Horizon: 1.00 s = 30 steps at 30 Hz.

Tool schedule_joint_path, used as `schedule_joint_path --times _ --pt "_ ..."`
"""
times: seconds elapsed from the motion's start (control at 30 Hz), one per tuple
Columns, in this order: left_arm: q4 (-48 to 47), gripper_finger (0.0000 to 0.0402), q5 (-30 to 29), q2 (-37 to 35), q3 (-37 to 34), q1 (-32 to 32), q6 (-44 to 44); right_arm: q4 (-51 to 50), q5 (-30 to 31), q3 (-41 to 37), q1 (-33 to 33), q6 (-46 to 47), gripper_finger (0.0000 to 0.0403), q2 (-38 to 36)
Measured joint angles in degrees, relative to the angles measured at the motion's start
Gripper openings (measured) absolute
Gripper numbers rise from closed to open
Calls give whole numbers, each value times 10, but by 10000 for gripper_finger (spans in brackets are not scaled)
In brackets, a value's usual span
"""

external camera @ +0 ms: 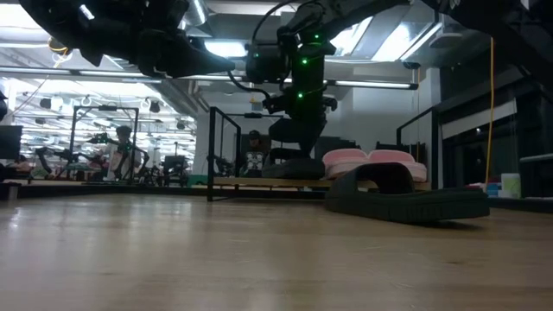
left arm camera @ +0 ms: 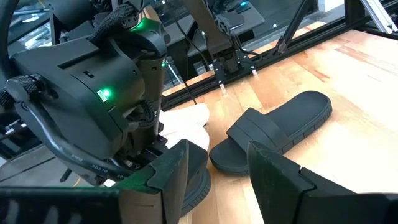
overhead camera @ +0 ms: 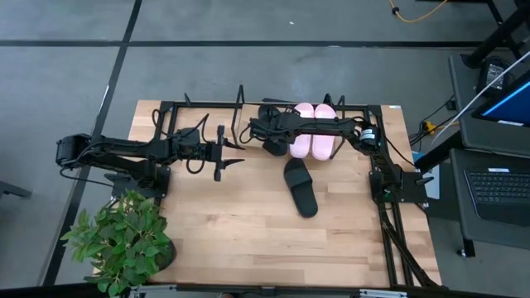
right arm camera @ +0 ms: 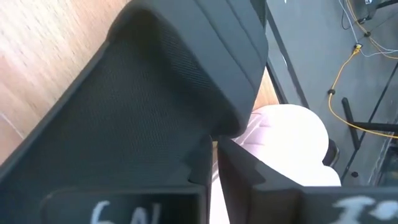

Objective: Pick and place slides into the shelf
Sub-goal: Adjust the black slide on the shelf

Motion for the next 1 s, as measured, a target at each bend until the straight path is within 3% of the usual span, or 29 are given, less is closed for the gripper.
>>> schedule_joint_path --times 0.3,0.43,0.77,1.0 --pt "0 157 1 0 0 0 0 -33 2 59 28 -46 69 0" --pt "0 157 1 0 0 0 0 -22 2 97 38 -79 75 -1" --pt "-1 157 0 0 0 0 0 -18 12 97 42 -136 80 -2" --pt "-1 157 -1 0 0 0 3 -18 12 97 42 -149 152 -2"
